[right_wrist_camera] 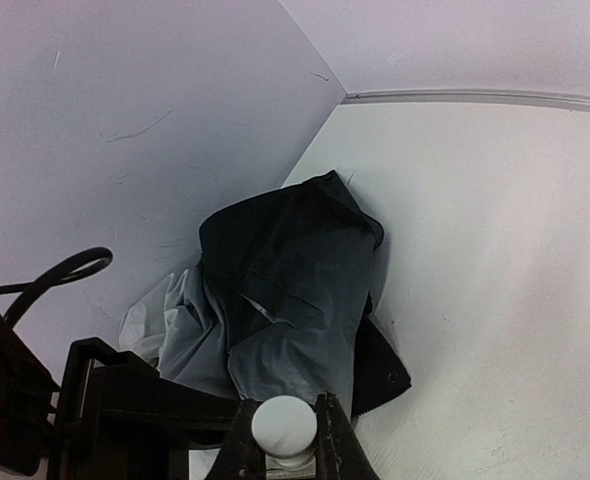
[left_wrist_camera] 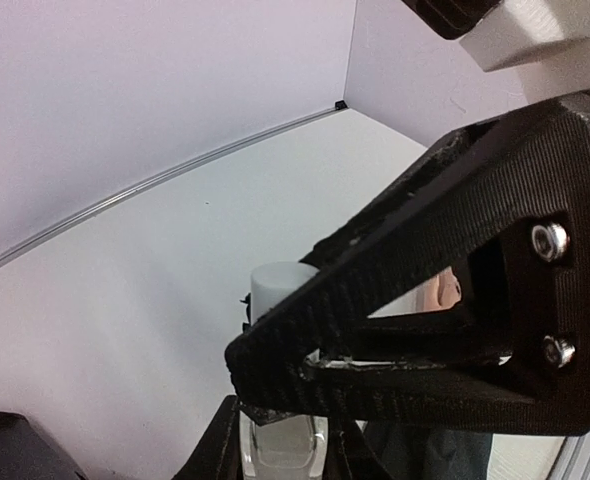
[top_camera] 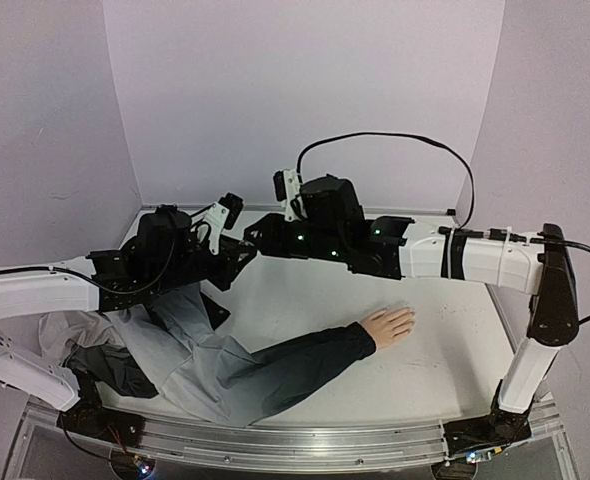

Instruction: Paint the nails

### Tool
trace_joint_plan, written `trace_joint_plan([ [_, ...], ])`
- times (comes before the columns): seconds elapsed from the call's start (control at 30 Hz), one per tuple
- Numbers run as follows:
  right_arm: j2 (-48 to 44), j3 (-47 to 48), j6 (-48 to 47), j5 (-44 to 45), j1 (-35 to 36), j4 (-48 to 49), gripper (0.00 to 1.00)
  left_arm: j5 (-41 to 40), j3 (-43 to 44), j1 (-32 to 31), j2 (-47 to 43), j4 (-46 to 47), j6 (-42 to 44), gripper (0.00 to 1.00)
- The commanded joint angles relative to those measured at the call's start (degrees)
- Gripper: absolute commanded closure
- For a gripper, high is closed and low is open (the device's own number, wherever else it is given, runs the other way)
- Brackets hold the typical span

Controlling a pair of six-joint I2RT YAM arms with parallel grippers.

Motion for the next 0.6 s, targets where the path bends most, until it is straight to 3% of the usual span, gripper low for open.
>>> trace_joint_plan([
  [0.0, -4.0, -1.3, -3.5, 1.2, 0.2, 2.1, 0.99, 4.7, 0.3, 0.0, -1.7, 3.6, -1.5, 1.0],
  [0.07, -5.9, -3.3, -7.3, -0.2, 0.0, 2.7, 1.0, 10.7, 0.5, 0.1, -2.1, 3.7, -2.3, 1.0],
  [0.17, -8.9, -6.8, -14.5, -10.9, -1.6, 4.6, 1.0, 26.1, 1.9, 0.8, -1.9, 4.1, -2.3, 1.0],
  [0.23, -11.3, -10.4, -20.6, -25.3, -2.8, 7.8, 1.0, 40.4, 3.6, 1.2, -1.0, 4.6, -0.9, 1.0],
  [0.3, -13.9, -14.7, -26.6, -44.9, -3.7, 13.0, 1.0, 54.2, 5.5, 1.2, 0.3, 5.3, 0.1, 1.0],
  [0.4, -15.4, -17.8, -31.3, -70.9, -3.7, 14.7, 1.0, 68.7, 8.8, 1.2, 2.9, 6.0, 0.1, 1.0],
  [0.47, -16.0, -18.9, -31.3, -71.9, -3.8, 14.4, 1.0, 72.1, 10.6, 1.2, 4.3, 6.2, -0.4, 1.0],
  [0.57, -18.3, -21.5, -32.8, -68.0, -4.2, 14.4, 1.0, 69.7, 11.5, 1.2, 5.6, 6.2, -0.2, 1.0],
])
